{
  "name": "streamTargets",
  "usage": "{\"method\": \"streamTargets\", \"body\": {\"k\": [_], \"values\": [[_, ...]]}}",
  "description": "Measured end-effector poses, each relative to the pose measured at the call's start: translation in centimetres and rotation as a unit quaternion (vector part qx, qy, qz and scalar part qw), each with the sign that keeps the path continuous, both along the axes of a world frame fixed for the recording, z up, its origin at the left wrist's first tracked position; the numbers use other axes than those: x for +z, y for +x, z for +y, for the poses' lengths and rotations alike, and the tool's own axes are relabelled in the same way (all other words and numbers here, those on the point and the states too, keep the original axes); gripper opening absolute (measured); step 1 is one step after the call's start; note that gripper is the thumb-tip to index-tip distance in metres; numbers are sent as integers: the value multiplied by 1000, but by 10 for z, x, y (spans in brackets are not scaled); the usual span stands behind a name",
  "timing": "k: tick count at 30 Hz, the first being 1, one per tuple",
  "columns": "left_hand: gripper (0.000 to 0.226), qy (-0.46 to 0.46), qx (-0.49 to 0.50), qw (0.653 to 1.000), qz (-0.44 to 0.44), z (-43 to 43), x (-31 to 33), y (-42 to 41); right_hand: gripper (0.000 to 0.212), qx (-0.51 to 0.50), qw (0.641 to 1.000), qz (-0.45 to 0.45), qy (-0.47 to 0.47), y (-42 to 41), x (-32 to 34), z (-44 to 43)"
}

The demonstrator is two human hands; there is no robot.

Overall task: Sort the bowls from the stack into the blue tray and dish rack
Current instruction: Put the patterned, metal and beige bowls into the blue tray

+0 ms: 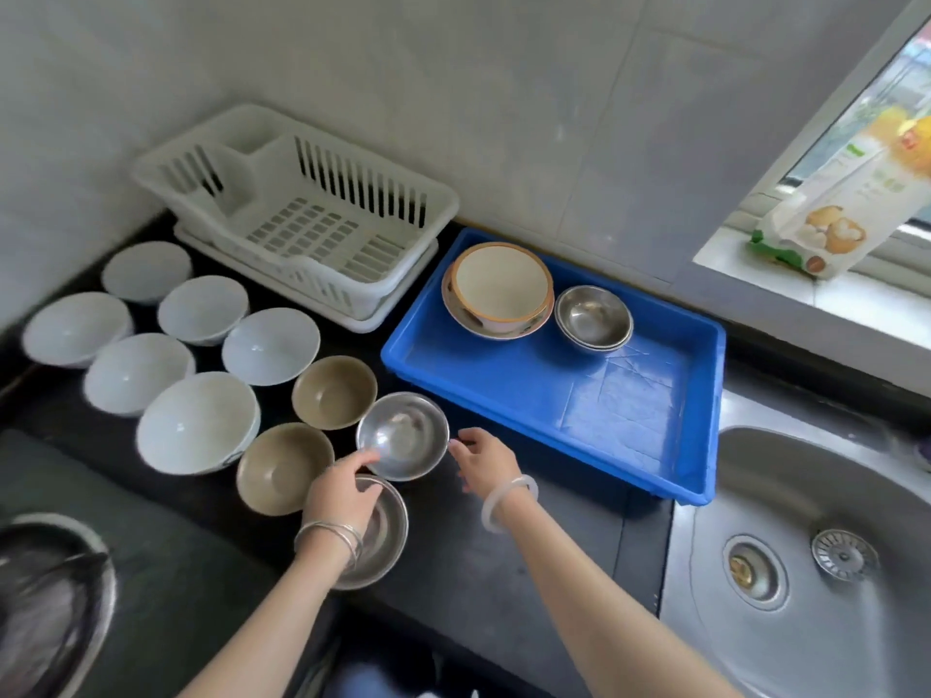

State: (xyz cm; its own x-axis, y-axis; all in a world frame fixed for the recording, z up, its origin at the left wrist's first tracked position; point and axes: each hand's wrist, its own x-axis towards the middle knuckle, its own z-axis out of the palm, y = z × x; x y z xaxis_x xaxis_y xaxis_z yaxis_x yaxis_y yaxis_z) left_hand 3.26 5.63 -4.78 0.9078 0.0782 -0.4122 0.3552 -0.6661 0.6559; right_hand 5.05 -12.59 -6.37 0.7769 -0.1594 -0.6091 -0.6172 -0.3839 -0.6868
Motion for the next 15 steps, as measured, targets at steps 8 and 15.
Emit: {"method": "streamTargets", "body": {"k": [8, 15], "values": [[45, 54, -19, 998, -4, 12, -9, -4, 18, -91, 990, 49, 94, 15, -15, 24], [37, 82, -49, 995, -21, -1, -15, 2, 27, -142, 984, 34, 100, -9, -19, -7]]}}
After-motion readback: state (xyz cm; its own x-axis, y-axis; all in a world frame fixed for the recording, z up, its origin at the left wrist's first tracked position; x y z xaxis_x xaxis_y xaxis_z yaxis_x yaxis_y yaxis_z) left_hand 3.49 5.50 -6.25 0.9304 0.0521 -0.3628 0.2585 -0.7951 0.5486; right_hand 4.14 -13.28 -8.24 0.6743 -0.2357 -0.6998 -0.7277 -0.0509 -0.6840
